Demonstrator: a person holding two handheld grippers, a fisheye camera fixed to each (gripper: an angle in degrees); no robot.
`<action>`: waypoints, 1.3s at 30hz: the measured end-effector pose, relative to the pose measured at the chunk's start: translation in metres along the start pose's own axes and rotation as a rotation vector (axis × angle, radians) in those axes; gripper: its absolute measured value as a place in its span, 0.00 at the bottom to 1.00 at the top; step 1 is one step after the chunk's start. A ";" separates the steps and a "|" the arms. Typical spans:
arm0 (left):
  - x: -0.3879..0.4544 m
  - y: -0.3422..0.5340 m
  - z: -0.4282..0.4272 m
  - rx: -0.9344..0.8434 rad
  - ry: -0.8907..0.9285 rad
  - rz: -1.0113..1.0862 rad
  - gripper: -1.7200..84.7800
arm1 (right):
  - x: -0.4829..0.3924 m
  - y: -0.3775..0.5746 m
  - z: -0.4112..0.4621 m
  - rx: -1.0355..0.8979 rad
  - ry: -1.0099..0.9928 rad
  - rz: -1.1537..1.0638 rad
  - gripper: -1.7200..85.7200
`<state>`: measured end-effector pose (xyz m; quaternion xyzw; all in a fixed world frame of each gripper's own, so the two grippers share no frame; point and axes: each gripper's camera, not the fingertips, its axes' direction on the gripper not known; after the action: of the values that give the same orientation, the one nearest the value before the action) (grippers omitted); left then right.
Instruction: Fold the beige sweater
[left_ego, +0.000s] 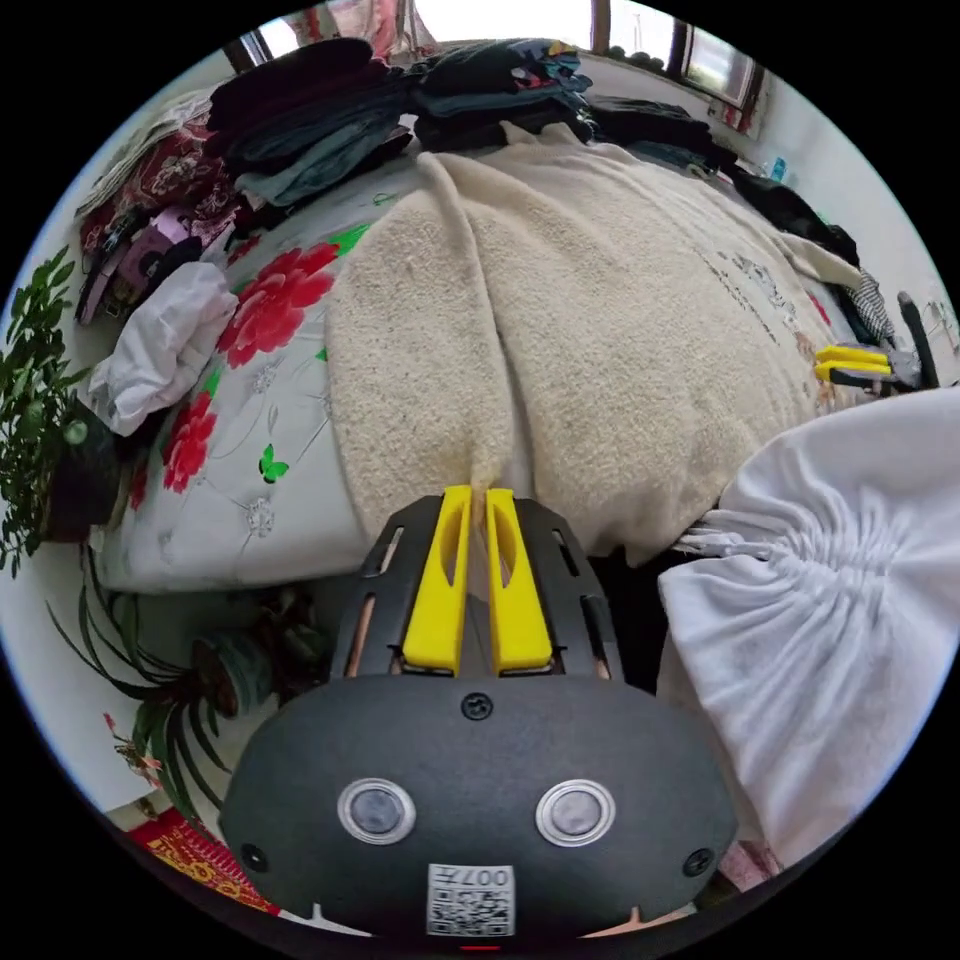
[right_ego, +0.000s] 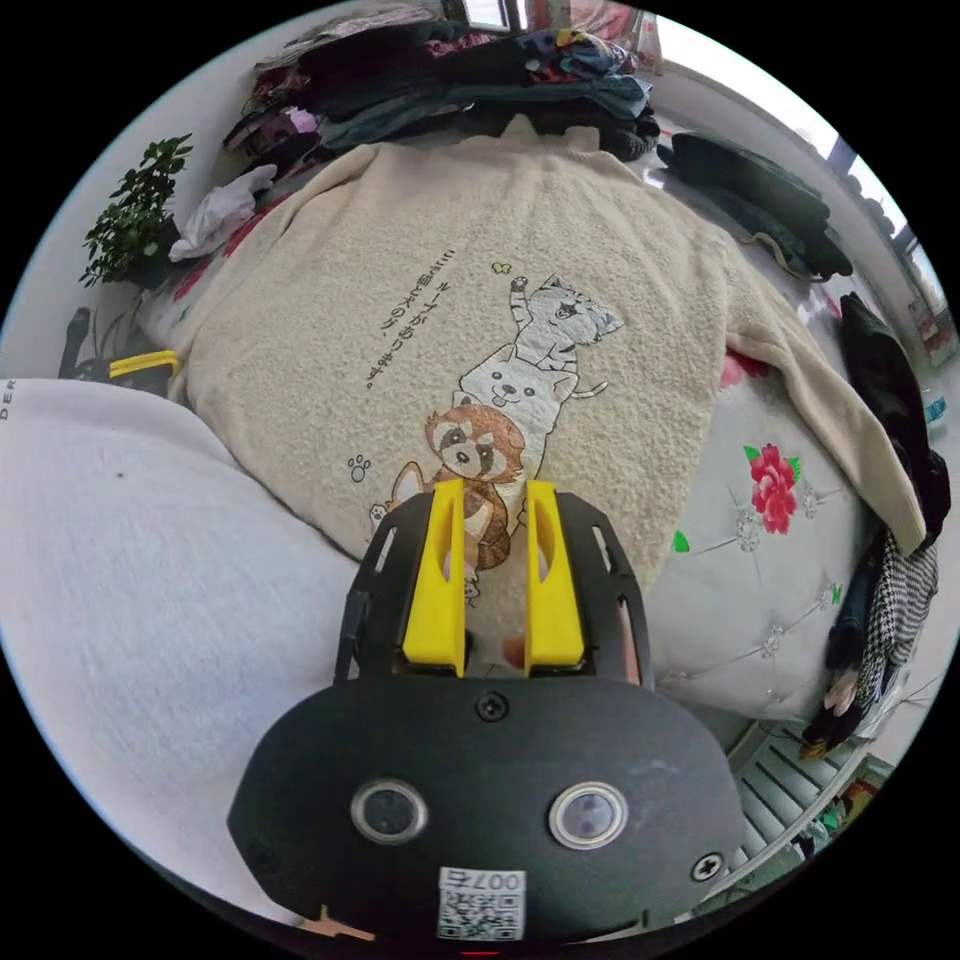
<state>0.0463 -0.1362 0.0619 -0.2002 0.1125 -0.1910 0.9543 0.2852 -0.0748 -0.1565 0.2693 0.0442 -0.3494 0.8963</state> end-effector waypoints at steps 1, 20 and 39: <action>-0.024 0.002 -0.006 0.001 0.131 -0.044 0.03 | -0.006 0.007 0.001 0.030 0.019 0.003 0.10; 0.004 -0.164 -0.161 0.661 1.022 0.164 0.14 | 0.050 0.046 -0.075 0.332 -0.141 0.264 0.12; -0.028 -0.130 0.026 0.227 0.362 -0.324 0.13 | 0.108 -0.061 -0.010 0.201 -0.162 0.264 0.12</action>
<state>-0.0130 -0.2255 0.1439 -0.0699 0.2259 -0.3856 0.8919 0.3277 -0.1716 -0.2218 0.3318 -0.0991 -0.2520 0.9036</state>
